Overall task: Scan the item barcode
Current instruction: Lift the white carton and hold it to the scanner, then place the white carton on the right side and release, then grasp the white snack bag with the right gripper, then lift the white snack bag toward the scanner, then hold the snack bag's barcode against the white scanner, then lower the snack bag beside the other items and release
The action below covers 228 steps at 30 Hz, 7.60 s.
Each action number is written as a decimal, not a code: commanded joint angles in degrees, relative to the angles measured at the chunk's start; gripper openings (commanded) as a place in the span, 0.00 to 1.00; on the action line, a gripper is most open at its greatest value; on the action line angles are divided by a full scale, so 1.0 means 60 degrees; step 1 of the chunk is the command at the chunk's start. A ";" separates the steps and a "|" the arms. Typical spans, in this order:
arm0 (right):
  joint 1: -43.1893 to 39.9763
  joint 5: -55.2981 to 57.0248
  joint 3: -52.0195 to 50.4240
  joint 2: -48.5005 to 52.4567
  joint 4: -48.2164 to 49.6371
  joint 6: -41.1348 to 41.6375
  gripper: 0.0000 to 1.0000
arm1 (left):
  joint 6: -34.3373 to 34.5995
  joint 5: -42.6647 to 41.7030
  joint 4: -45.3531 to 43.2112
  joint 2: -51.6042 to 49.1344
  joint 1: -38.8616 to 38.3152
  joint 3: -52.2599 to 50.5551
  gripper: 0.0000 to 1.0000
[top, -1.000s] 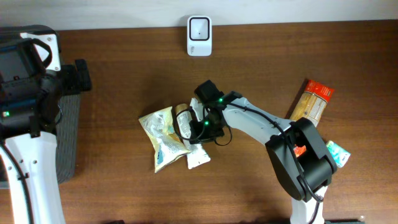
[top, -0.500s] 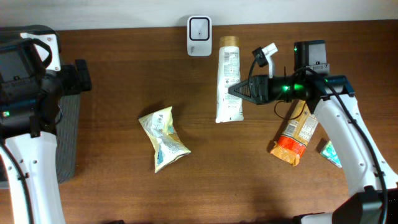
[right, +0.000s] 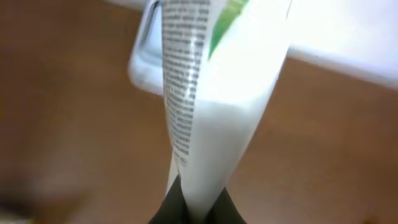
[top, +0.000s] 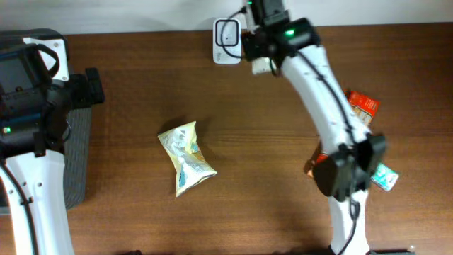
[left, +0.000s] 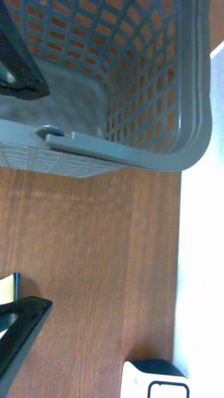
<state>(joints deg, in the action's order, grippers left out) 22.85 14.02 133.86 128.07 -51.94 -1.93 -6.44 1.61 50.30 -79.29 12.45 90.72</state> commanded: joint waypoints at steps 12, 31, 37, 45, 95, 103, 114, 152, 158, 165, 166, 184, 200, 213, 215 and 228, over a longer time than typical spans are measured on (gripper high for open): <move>0.0565 0.5140 0.0342 0.3326 0.5665 -0.7675 0.04 | -0.0095 0.0055 -0.0004 0.0040 0.0015 0.0084 0.99; 0.1042 0.1224 0.0342 -0.1905 -0.1770 -0.1133 0.04 | -0.0095 0.0055 -0.0004 0.0040 0.0018 0.0084 0.99; -0.1264 -0.2707 -0.1038 -0.1741 -0.6182 0.2914 0.04 | -0.0095 0.0055 -0.0004 0.0040 0.0015 0.0084 0.99; -0.3657 -0.3020 -0.6914 -0.1708 -0.2532 0.2834 0.08 | -0.0095 0.0055 -0.0004 0.0040 0.0015 0.0084 0.99; 0.0492 -0.8007 -0.6455 -0.2495 -0.2022 0.0586 0.44 | -0.0095 0.0055 -0.0004 0.0040 0.0015 0.0084 0.99; 0.3450 -0.5045 -0.7657 -0.1690 -0.0980 0.3027 0.47 | -0.0095 0.0055 -0.0004 0.0040 0.0015 0.0084 0.99; 0.1319 -0.4186 -0.7308 -0.2503 -0.1785 0.2102 0.53 | -0.0095 0.0055 -0.0004 0.0040 0.0015 0.0084 0.99; -0.2382 -1.1395 -0.6823 -0.5719 -0.0827 -0.1282 0.04 | -0.0095 0.0055 -0.0007 0.0040 0.0015 0.0084 0.99; -0.4302 -1.4593 -0.6827 -0.5825 -0.2076 -0.0543 0.04 | -0.0095 0.0055 -0.0004 0.0040 0.0015 0.0084 0.99; -0.5635 -1.5591 -0.6827 -0.5781 -0.2091 0.0477 0.04 | -0.0095 0.0055 -0.0004 0.0040 0.0015 0.0084 0.99; -0.5635 -1.5591 -0.6827 -0.5781 -0.2084 0.0477 0.04 | -0.0095 0.0055 -0.0004 0.0040 0.0015 0.0084 0.99; 0.0747 0.3570 -0.6827 -0.2987 0.7697 -0.4623 0.04 | -0.0095 0.0055 -0.0004 0.0040 0.0015 0.0084 0.99; 0.0758 0.3388 -0.6827 0.0040 1.3322 -1.1632 0.04 | -0.0095 0.0055 -0.0004 0.0040 0.0015 0.0084 0.99; 0.0962 0.3286 -0.6827 0.0113 1.4069 -1.2852 0.04 | -0.0095 0.0055 -0.0004 0.0040 0.0015 0.0084 0.99; 0.1064 0.3789 -0.6827 0.0113 1.4061 -1.2648 0.04 | -0.0095 0.0055 -0.0004 0.0040 0.0015 0.0084 0.99; 0.1122 0.2860 -0.6827 -0.3756 0.8273 -0.3971 0.04 | -0.0095 0.0055 -0.0004 0.0036 0.0015 0.0084 0.99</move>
<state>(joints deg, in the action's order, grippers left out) 29.30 36.42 92.25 115.57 6.68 -48.99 -6.44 1.80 50.41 -79.29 12.45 90.72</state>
